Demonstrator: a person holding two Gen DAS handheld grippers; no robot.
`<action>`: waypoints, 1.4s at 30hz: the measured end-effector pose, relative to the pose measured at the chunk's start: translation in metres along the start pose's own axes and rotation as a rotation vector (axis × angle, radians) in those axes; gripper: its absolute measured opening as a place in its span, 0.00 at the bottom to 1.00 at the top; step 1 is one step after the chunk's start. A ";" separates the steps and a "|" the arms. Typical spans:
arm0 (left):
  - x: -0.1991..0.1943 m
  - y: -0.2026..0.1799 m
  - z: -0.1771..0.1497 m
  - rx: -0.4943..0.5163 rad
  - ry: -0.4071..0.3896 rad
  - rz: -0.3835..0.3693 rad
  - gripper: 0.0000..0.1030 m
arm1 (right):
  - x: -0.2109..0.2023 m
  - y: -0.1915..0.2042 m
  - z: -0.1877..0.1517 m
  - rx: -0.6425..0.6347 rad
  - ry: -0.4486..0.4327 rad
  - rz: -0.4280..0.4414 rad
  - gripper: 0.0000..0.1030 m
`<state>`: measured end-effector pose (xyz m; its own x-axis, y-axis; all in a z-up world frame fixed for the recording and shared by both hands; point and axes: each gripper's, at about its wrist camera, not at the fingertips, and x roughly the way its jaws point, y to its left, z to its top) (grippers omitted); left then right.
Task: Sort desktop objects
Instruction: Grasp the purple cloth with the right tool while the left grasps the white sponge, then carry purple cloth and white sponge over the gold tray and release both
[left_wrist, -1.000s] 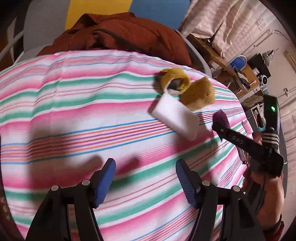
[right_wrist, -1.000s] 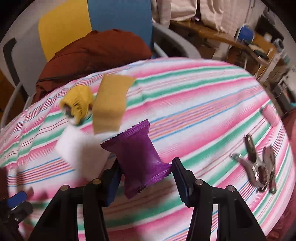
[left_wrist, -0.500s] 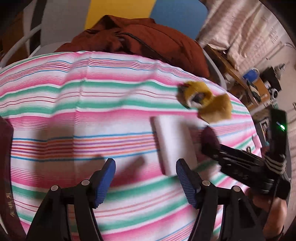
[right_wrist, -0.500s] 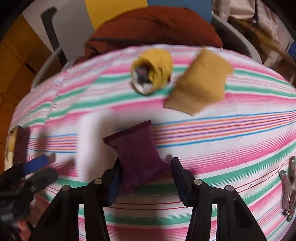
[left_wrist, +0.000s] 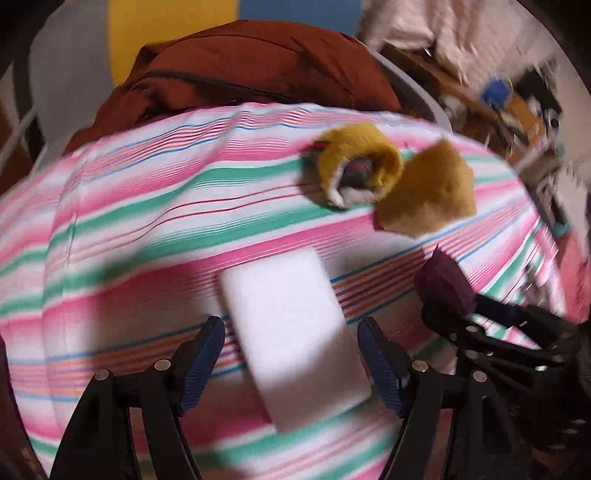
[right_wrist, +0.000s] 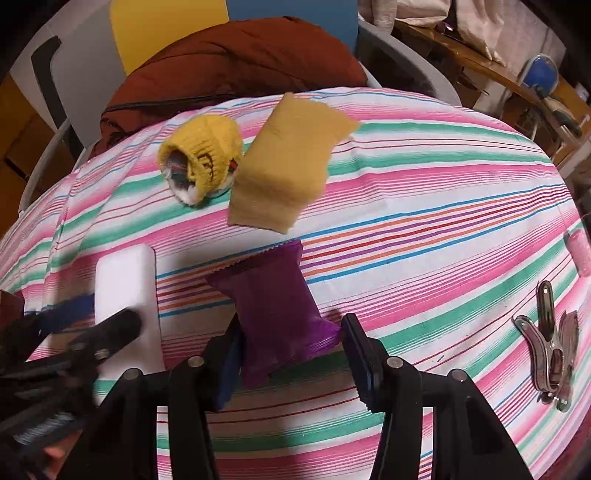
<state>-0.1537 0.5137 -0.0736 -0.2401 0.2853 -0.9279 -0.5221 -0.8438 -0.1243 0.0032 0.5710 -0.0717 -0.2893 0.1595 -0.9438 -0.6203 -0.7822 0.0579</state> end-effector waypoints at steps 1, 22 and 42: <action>0.004 -0.002 -0.002 0.022 -0.010 0.011 0.75 | 0.000 -0.002 -0.001 -0.002 0.002 0.000 0.50; -0.045 0.053 -0.110 0.101 -0.261 -0.086 0.62 | -0.010 0.008 -0.021 0.002 0.006 0.012 0.51; -0.159 0.100 -0.215 0.081 -0.351 -0.263 0.62 | -0.067 0.118 -0.109 -0.020 -0.034 0.176 0.51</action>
<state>0.0084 0.2856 -0.0138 -0.3463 0.6342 -0.6913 -0.6617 -0.6875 -0.2992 0.0286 0.4023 -0.0372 -0.4169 0.0392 -0.9081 -0.5430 -0.8119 0.2143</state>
